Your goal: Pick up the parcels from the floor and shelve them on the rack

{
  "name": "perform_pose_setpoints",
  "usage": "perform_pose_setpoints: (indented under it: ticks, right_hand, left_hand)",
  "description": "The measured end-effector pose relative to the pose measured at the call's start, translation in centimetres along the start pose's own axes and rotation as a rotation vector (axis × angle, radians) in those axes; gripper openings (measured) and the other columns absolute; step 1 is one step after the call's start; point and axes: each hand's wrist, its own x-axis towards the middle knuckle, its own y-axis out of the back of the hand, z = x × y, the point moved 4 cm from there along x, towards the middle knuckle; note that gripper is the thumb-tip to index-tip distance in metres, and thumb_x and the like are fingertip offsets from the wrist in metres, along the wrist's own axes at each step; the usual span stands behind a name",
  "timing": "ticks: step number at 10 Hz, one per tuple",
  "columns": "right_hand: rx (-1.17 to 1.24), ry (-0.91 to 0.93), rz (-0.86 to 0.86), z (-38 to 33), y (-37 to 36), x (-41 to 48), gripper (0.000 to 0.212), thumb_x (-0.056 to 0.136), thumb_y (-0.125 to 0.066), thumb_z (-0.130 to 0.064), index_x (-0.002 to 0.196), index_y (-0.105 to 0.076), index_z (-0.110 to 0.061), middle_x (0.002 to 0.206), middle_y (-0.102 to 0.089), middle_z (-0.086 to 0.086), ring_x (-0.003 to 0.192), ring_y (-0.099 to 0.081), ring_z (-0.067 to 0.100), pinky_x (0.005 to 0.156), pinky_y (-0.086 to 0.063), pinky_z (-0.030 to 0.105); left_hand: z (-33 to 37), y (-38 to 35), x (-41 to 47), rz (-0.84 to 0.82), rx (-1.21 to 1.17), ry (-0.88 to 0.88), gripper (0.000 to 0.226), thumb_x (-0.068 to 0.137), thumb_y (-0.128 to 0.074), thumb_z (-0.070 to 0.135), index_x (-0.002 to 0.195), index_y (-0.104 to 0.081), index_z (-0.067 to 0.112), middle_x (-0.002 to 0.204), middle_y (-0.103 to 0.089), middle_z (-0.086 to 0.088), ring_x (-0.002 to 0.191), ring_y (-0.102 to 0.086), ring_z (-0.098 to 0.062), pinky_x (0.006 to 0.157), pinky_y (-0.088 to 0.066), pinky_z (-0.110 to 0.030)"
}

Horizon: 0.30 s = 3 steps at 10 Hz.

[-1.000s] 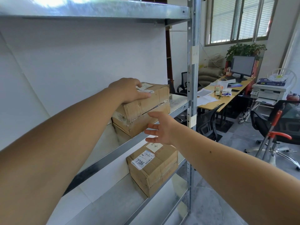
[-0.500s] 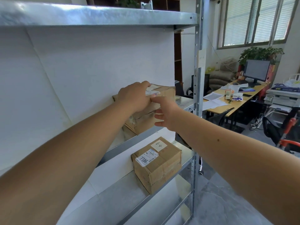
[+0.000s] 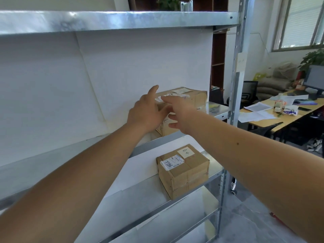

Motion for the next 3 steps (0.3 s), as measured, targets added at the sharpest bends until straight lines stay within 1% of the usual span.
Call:
perform_pose_setpoints:
  ticks: [1,2,3]
  right_hand:
    - [-0.030,0.036,-0.030,0.4,-1.4,-1.0,0.059,0.095,-0.071,-0.050,0.148,-0.055,-0.030,0.152,-0.057,-0.001,0.134,-0.054,0.025,0.101,-0.051,0.045]
    - [-0.090,0.158,-0.043,0.6,-2.4,-1.9,0.075,0.098,-0.067,-0.053,0.164,-0.039,-0.031,0.162,-0.045,0.000,0.138,-0.051,0.026,0.111,-0.046,0.043]
    - [-0.153,0.296,-0.062,0.9,-3.2,-3.2,0.064,0.100,-0.067,-0.047,0.157,-0.048,-0.026,0.141,-0.057,0.001,0.117,-0.055,0.022,0.095,-0.043,0.031]
  left_hand:
    - [-1.4,0.8,-1.9,0.023,-0.052,0.063,0.092,0.088,-0.054,0.080,0.165,-0.018,0.043,0.165,-0.043,-0.005,0.146,-0.048,-0.034,0.115,-0.042,-0.056]
    - [-2.4,1.8,-4.0,0.042,-0.019,0.080,0.097,0.085,-0.053,0.083,0.165,-0.015,0.042,0.168,-0.040,-0.003,0.149,-0.044,-0.033,0.116,-0.041,-0.056]
    - [-3.1,2.8,-5.6,0.070,0.015,0.096,0.099,0.083,-0.051,0.083,0.165,-0.015,0.042,0.168,-0.039,-0.002,0.150,-0.043,-0.032,0.115,-0.042,-0.055]
